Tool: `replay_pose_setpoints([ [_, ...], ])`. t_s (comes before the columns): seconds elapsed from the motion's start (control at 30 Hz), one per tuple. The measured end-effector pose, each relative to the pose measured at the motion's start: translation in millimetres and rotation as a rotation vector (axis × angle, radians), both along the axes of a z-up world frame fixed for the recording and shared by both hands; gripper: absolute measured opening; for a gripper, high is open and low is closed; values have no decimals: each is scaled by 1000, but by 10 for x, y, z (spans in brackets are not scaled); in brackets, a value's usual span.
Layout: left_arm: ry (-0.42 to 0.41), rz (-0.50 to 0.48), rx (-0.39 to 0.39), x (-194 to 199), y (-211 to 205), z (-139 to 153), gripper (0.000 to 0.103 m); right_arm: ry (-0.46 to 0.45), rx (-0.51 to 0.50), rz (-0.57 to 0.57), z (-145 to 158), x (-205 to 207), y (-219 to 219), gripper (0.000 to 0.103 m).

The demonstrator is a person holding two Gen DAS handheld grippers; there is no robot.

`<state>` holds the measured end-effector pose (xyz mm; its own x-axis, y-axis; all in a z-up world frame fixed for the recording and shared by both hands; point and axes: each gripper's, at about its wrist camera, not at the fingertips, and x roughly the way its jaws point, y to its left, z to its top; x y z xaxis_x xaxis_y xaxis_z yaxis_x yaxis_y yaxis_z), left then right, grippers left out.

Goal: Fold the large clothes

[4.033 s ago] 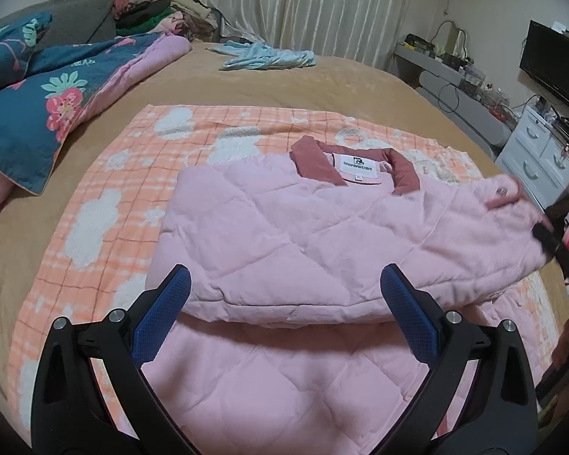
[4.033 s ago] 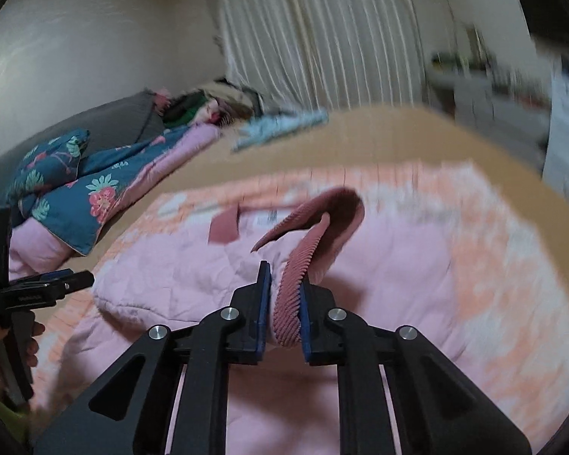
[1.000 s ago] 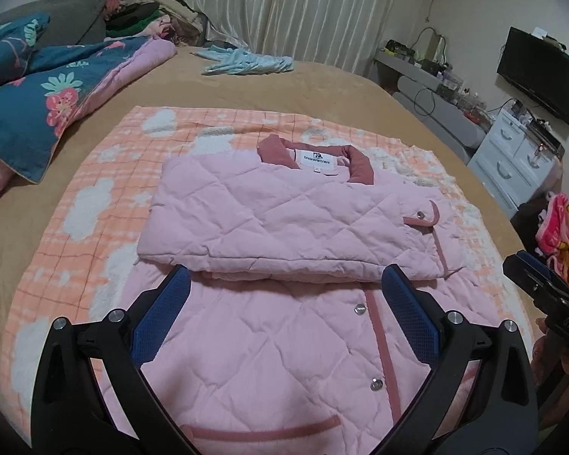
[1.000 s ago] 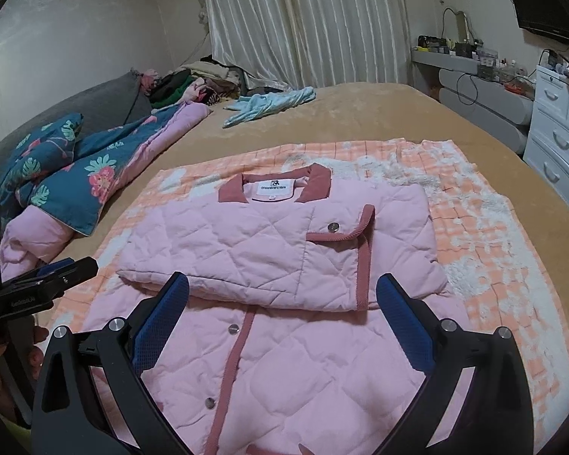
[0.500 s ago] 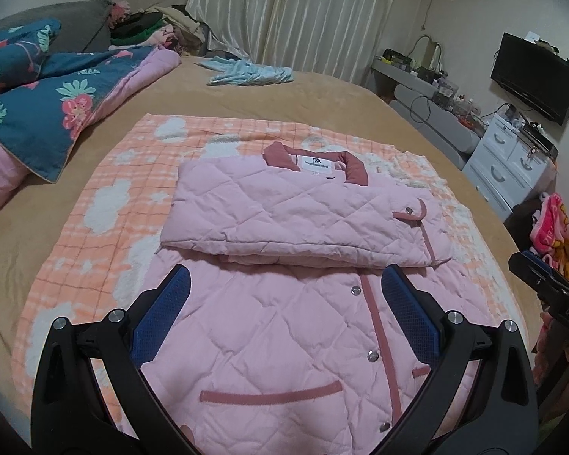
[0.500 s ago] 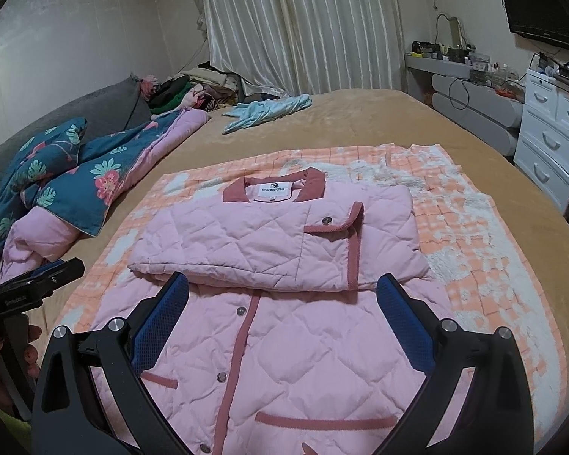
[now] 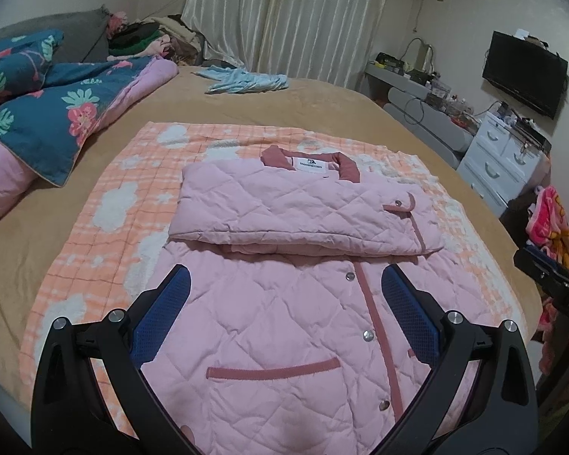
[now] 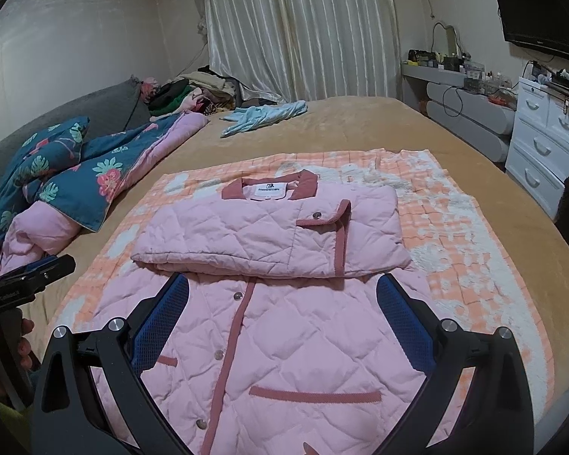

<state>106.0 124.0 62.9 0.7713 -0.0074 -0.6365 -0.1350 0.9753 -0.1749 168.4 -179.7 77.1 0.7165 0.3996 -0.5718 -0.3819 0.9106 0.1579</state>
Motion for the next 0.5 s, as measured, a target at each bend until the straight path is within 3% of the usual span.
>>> replay_pose_setpoints([
  [0.5,1,8,-16,-266,47,-79,95,-21,-35,-4,10,-222,-149,99],
])
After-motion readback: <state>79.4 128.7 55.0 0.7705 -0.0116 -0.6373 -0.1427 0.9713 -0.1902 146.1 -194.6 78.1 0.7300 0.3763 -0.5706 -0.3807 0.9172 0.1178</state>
